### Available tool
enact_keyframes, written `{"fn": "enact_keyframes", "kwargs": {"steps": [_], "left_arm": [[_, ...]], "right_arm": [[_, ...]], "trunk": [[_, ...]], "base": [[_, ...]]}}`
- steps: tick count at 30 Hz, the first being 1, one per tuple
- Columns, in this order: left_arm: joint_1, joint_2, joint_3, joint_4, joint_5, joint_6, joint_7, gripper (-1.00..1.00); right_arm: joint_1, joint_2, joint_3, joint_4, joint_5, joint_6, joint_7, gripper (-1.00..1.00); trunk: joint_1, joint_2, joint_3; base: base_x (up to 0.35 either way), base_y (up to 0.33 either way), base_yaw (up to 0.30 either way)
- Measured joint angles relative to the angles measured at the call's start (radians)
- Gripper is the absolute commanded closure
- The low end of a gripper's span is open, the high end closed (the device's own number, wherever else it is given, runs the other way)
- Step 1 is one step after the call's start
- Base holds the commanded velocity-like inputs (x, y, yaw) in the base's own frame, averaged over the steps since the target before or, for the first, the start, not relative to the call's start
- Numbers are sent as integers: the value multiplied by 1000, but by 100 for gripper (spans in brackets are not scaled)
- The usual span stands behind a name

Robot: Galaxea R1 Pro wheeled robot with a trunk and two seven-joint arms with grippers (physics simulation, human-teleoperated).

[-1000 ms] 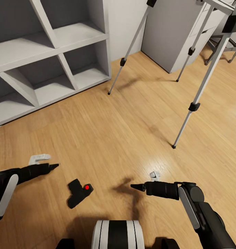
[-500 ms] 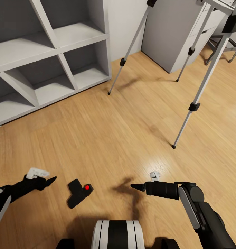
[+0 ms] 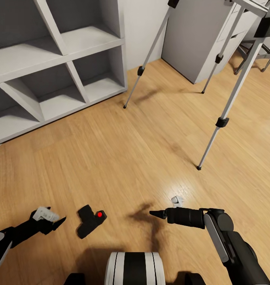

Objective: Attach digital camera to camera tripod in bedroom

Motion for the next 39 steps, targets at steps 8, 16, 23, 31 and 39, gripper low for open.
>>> {"fn": "enact_keyframes", "kwargs": {"steps": [8, 16, 23, 31, 39], "left_arm": [[9, -19, 1, 46, -80, -138, -21, -100], [22, -19, 3, 80, -90, -152, -41, -100], [25, -5, 31, 89, -92, -46, -45, -100], [25, 2, 66, 97, -109, 12, -50, -100], [25, 3, 69, 115, -207, -76, -80, -100]], "right_arm": [[0, 1, 0, 3, 0, 1, -9, -100], [0, 1, 0, 6, 0, 0, -20, -100], [0, 2, 0, 8, 0, 0, -28, -100], [0, 2, 0, 9, 0, 0, -32, -100], [0, 3, 0, 8, 0, -1, -40, -100]], "trunk": [[0, 0, 0], [0, 0, 0], [0, 0, 0], [0, 0, 0], [0, 0, 0]], "base": [[0, 0, 0], [0, 0, 0], [0, 0, 0], [0, 0, 0], [0, 0, 0]]}}
